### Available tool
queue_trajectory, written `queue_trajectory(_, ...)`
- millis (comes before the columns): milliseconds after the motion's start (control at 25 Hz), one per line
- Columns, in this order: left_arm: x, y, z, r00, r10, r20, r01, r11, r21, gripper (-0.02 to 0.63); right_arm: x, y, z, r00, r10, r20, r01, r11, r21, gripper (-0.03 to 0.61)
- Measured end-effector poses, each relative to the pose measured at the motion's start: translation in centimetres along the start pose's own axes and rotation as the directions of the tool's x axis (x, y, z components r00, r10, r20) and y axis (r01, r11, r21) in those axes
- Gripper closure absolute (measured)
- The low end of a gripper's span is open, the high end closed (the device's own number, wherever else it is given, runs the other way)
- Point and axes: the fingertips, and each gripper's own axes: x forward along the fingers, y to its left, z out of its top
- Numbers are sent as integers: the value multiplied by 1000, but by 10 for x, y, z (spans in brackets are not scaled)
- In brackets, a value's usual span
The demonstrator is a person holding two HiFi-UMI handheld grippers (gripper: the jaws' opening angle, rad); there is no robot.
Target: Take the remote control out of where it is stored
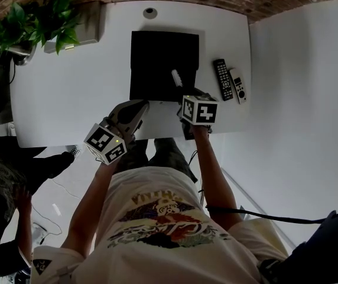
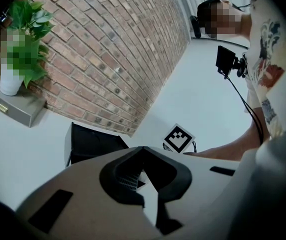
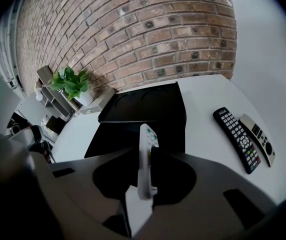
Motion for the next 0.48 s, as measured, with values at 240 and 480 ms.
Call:
queue_trajectory(240,-1,-3,3,1000,-1,12,1,1000,-9,611,-10,13,-1,1000,26,8,-26,1000,-3,500)
queue_trajectory(480,-1,-7,6,1000,-6,14,5,1000,15,611,-15,20,-3,999,35,22,-35,999,-28,500)
